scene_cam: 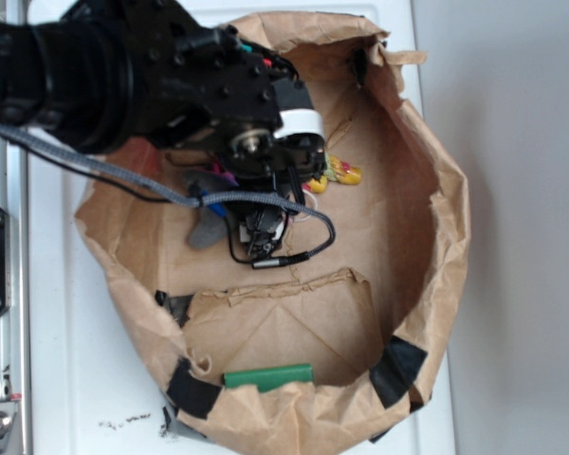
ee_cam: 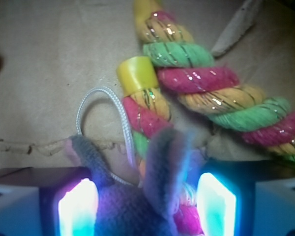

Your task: Grab the gray animal.

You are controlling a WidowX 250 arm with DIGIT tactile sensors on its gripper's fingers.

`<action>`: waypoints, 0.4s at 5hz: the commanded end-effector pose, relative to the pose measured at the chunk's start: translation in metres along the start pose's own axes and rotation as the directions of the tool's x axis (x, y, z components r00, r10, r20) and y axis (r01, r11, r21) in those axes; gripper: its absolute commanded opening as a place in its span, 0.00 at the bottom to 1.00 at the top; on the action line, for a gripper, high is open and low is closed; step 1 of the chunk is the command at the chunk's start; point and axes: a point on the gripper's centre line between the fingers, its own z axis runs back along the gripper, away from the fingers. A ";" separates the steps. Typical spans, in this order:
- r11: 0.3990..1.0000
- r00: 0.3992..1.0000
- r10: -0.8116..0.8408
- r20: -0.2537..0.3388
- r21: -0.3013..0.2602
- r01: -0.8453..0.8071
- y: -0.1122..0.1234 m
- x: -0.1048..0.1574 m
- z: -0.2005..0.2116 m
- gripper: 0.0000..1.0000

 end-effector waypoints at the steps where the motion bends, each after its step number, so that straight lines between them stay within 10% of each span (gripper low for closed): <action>1: 1.000 1.000 -0.005 -0.025 -0.010 0.005 0.008 -0.008 0.042 0.00; 2: 0.999 1.000 -0.017 -0.022 -0.028 0.016 0.010 -0.014 0.058 0.00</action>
